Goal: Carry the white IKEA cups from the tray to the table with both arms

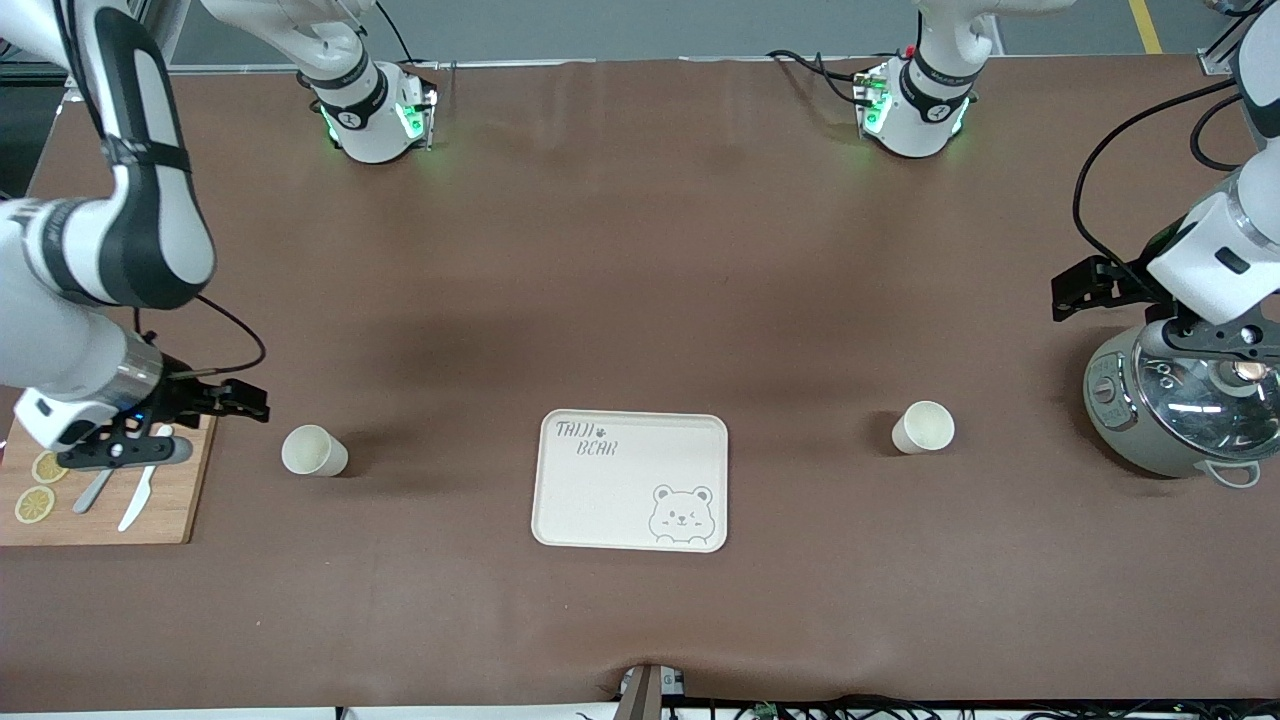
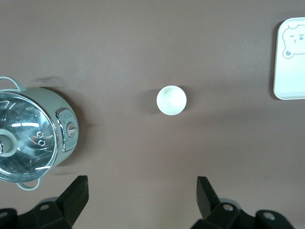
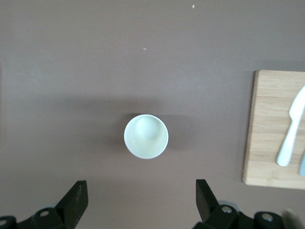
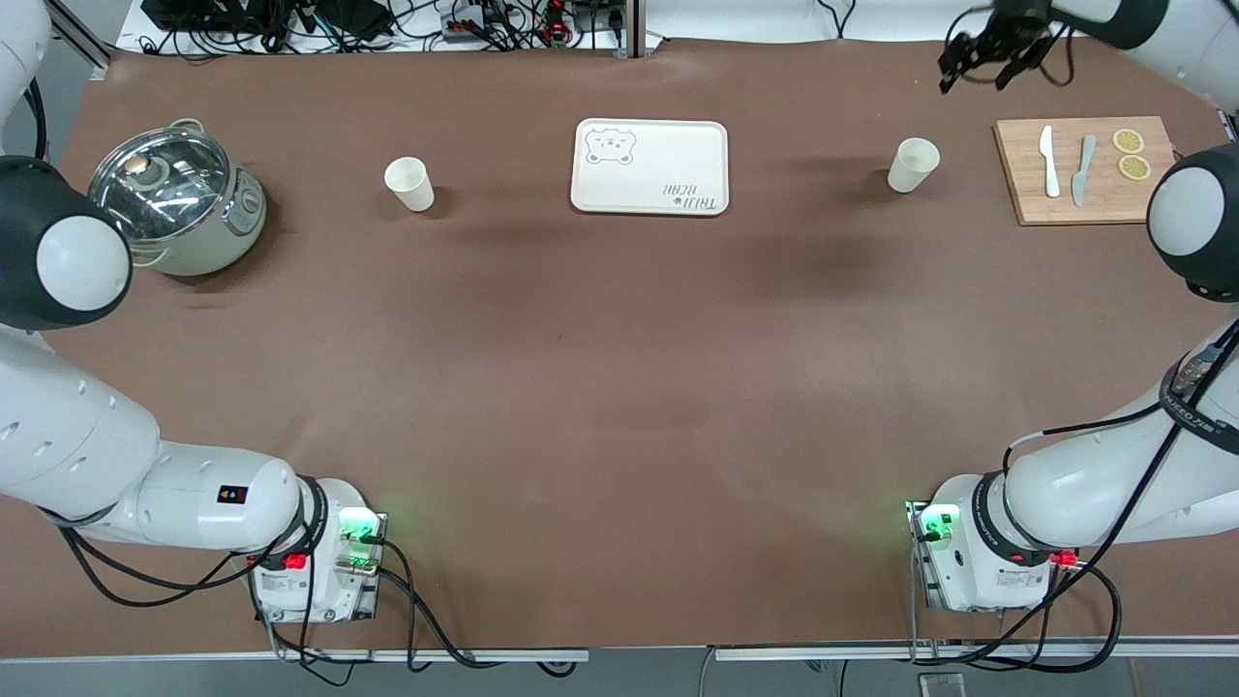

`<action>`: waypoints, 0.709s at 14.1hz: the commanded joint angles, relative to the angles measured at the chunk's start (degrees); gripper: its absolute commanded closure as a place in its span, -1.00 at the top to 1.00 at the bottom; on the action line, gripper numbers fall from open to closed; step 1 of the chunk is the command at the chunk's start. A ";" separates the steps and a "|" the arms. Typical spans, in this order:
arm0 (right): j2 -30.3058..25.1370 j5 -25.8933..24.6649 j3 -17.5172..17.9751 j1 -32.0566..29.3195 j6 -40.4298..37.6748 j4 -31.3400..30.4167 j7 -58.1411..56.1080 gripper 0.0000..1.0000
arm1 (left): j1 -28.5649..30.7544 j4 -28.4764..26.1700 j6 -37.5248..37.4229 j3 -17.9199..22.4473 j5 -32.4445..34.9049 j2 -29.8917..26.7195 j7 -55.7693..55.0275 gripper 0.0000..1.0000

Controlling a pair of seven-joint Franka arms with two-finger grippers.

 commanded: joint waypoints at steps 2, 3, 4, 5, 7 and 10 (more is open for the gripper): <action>-1.27 -0.17 0.27 -1.99 -4.41 4.76 -0.12 1.00 | -0.01 0.67 0.41 -0.22 -1.14 0.21 -0.72 1.00; -2.24 -0.17 0.18 -2.16 -5.02 4.94 -0.03 1.00 | 0.17 0.67 0.41 -0.22 -1.22 0.12 -0.81 1.00; -3.12 -0.17 0.18 -2.34 -5.73 5.20 -0.03 1.00 | 0.08 0.67 0.41 -0.22 -1.40 0.12 -0.81 1.00; -4.00 -0.17 0.18 -2.43 -6.95 5.20 0.06 1.00 | 0.17 0.67 0.41 -0.22 -1.49 0.12 -0.81 1.00; -6.19 -0.17 0.18 -2.51 -8.36 5.29 -0.03 1.00 | -0.09 0.67 0.41 -0.22 -1.49 0.12 -0.81 1.00; -9.01 -0.17 0.00 -3.30 -11.70 5.90 -0.38 1.00 | -0.18 0.76 0.41 -0.22 -1.57 0.12 -0.90 1.00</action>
